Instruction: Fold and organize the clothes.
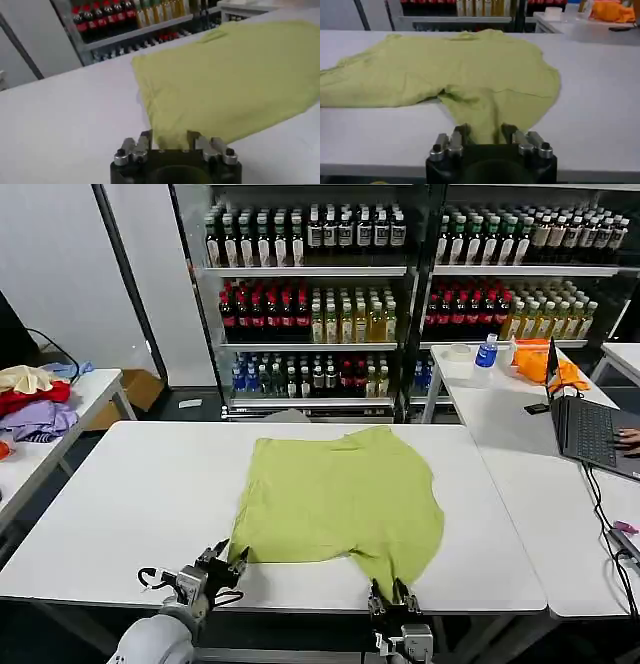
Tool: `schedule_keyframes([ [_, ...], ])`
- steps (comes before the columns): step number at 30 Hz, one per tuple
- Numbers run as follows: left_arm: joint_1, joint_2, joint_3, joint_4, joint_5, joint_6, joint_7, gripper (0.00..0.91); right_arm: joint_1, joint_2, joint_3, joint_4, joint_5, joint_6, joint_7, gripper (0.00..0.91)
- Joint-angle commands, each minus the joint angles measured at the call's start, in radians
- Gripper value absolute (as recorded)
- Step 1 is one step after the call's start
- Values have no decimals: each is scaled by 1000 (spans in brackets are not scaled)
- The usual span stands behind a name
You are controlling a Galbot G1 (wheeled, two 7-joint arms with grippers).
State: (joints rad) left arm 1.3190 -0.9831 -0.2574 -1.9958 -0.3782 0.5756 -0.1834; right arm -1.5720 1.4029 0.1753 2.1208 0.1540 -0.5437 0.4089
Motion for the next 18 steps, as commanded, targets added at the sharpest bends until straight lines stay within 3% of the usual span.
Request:
schedule_keyframes([
  [1,6,2,0,2,-12,4,0,20,3,4,-8,-5,3,-9,7,0],
  [13,39,-6,-7,-10,-14,4,4,20,-27,-9,13,58,2,6,-10,0],
  [18,66,-7,-40,-102,-53,2,-5,20,-73,-22,44,154,-1,46,-34,0],
])
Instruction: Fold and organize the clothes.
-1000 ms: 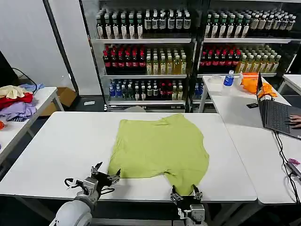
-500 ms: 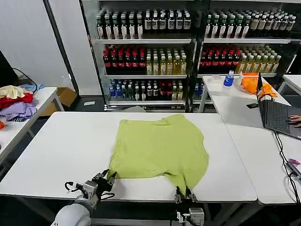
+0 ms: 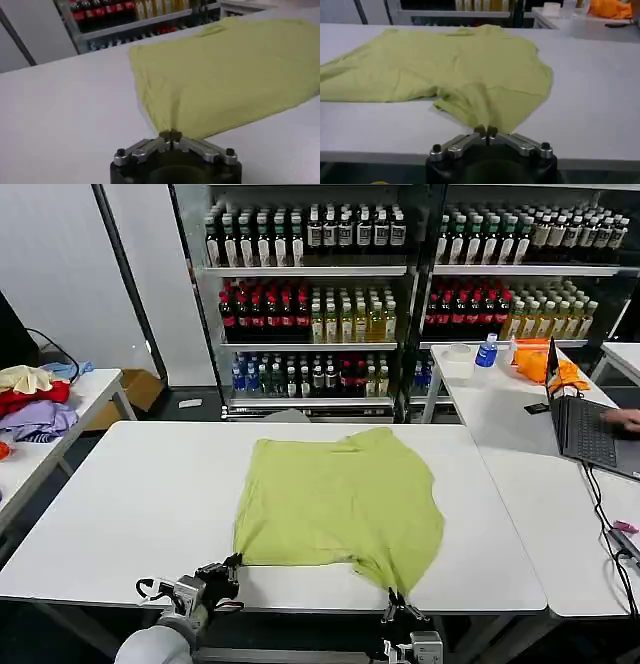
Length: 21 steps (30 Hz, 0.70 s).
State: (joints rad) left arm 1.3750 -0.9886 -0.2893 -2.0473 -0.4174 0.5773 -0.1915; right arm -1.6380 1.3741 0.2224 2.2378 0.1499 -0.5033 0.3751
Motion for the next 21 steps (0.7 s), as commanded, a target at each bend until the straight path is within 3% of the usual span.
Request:
schedule_keyframes([
  [1,16,-1,-18,-76,-19,0,1,20,-11,5,2,48,3,11,-1,0],
  [11,58,21,-95,-184,-93,-2,-21,20,-70,-39,122,167,-4,73,-46,0],
  [21,-56,28,-38,-79,-101,-8,-13,20,52,-111,184,62,12,105,-81,0],
])
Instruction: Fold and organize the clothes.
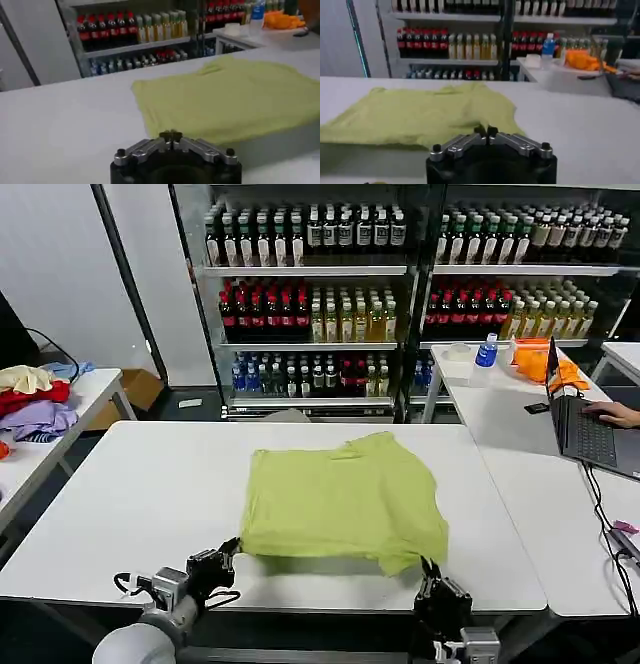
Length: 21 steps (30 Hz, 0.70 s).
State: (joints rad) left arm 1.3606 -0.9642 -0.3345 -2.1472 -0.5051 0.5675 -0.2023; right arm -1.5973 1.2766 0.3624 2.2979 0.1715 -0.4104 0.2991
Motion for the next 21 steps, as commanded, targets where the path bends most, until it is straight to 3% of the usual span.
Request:
schedule_keyframes([
  [1,-53,3,15,29,-14,1,-2,20,21,-19,43,-10,-5,12,-6,0],
  [11,-238,-11,110,200,-21,-13,-2,20,255,-81,17,-170,30,17,-20,0],
  [21,-375,-55,190,320,9,-21,-10,20,421,-120,-43,-325,7,33,-32,0],
])
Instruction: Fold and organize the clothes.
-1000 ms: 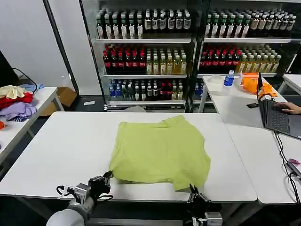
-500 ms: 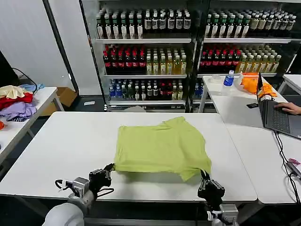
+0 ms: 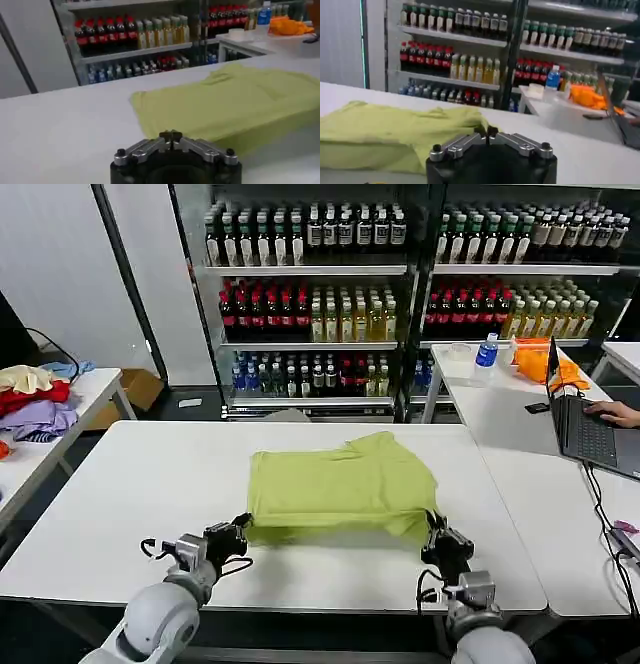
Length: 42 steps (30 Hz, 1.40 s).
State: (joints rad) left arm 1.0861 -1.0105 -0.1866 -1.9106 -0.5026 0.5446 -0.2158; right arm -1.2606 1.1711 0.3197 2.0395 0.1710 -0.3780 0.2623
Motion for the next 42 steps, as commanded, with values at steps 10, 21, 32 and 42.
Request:
schedule_keyframes([
  [10,-172,-36,78,190,52,-14,-8,20,219,-19,-78,-226,-54,37,-19,0],
  [21,-199,-52,97,231,75,-34,-10,907,254,20,-116,-307,-110,37,-20,907],
  [32,-108,-35,45,119,80,-31,-12,907,142,36,-77,-224,-113,70,-27,907],
  [42,6,-15,2,62,59,-22,-19,907,25,42,13,-117,-68,61,8,907],
])
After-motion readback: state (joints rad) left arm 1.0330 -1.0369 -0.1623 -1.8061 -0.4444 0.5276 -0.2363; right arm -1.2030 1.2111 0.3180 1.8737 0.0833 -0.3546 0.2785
